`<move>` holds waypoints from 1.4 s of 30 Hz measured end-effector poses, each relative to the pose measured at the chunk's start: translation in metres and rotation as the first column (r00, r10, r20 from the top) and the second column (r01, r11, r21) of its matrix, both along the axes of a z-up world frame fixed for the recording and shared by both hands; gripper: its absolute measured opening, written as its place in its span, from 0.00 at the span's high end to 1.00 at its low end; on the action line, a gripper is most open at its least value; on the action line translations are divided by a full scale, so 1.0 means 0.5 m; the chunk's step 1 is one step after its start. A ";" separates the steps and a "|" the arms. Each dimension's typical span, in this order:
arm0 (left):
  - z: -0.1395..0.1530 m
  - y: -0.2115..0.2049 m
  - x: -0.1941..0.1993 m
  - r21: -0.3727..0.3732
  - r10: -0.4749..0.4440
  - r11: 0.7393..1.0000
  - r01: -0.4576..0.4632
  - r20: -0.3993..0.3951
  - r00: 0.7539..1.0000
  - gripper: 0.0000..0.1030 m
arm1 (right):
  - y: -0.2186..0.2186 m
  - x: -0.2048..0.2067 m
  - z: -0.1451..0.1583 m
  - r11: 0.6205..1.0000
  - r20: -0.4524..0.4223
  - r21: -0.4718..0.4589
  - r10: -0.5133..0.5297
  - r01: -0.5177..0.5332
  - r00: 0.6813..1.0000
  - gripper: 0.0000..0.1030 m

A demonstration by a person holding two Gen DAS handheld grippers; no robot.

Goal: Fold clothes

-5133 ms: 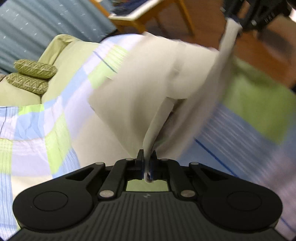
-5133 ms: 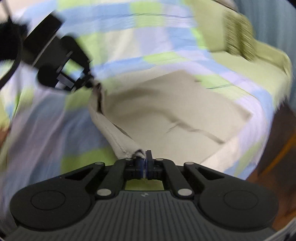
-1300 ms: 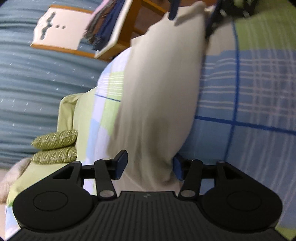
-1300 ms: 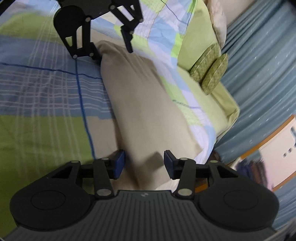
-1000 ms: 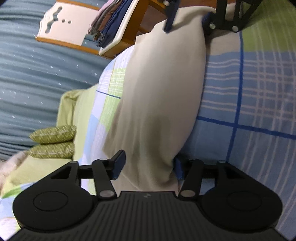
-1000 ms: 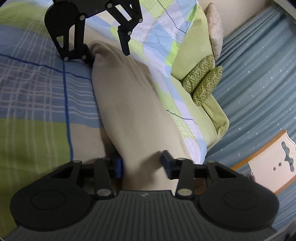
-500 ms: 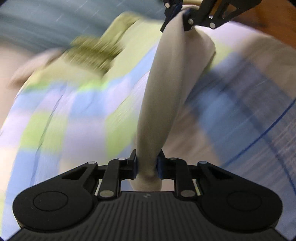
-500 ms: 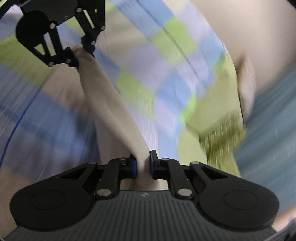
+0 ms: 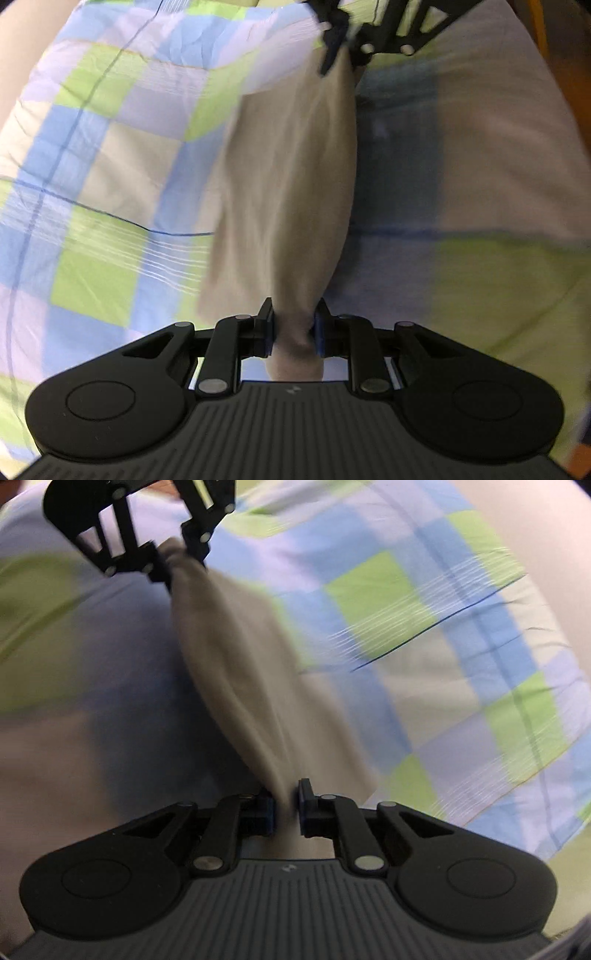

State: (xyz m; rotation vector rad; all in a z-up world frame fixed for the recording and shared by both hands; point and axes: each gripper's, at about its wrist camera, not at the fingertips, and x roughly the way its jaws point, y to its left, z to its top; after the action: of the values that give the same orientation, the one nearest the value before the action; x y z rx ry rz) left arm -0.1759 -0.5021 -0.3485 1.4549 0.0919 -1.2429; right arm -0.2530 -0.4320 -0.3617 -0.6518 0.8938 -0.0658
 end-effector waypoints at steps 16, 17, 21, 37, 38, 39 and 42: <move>0.120 0.101 0.067 -0.044 0.521 0.831 -0.554 -0.283 0.805 0.53 | -0.138 -0.013 0.082 0.876 0.005 0.457 -0.171 0.150 0.985 0.74; 0.134 0.091 0.091 -0.056 0.544 0.799 -0.599 -0.356 0.760 0.55 | -0.157 0.005 0.080 0.869 -0.001 0.463 -0.199 0.177 0.980 0.73; 0.168 0.043 0.184 -0.049 0.586 0.679 -0.733 -0.566 0.580 0.80 | -0.219 0.056 0.074 0.859 -0.003 0.464 -0.243 0.217 0.970 0.73; 0.124 -0.060 0.337 0.087 0.616 0.594 -0.800 -0.689 0.382 0.84 | -0.410 0.183 0.012 0.705 -0.049 0.677 -0.244 0.211 0.969 0.78; 0.125 -0.059 0.334 0.076 0.620 0.589 -0.804 -0.681 0.390 0.92 | -0.410 0.186 0.009 0.714 -0.048 0.673 -0.221 0.195 0.974 0.99; 0.126 -0.058 0.333 0.065 0.623 0.586 -0.808 -0.674 0.397 0.94 | -0.406 0.186 0.006 0.738 -0.036 0.657 -0.176 0.156 0.984 0.99; 0.131 -0.057 0.326 0.023 0.632 0.566 -0.824 -0.654 0.416 1.00 | -0.419 0.170 0.014 0.723 -0.011 0.677 -0.182 0.142 0.983 0.99</move>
State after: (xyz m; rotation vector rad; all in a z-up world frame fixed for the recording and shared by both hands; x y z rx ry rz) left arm -0.0129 -0.5307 -0.2828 0.5207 0.8720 -0.8326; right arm -0.1679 -0.6416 -0.3547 0.1209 0.8419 0.0863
